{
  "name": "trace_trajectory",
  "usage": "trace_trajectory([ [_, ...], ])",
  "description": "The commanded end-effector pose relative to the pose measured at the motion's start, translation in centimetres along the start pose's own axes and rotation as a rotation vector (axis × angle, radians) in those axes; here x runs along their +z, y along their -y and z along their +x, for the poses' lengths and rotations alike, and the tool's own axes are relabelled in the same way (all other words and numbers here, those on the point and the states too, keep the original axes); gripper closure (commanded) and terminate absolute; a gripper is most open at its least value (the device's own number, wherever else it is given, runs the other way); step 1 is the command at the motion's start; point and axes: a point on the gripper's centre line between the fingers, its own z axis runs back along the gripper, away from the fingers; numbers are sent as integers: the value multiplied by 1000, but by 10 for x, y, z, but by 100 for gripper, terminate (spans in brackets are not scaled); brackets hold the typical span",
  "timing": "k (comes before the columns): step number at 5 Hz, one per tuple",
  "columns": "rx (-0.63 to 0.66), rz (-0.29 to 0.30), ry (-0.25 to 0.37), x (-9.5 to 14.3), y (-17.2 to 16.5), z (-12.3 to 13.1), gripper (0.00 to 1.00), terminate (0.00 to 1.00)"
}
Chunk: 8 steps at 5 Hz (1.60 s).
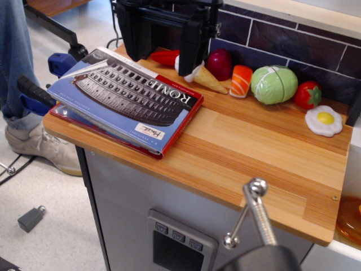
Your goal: Open book
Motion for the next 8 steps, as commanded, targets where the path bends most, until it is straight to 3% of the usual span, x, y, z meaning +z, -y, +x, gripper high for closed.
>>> trace_trajectory([
  [1,0,0,0,0,0,0,0,0],
  [3,-11,-57,0,15,-66,31,0,0],
  [4,-18,-108,27,5,-107,45,0,0],
  [6,-76,-22,39,-26,-166,75,0,0],
  [8,-79,21,31,-46,-179,76,0,0],
])
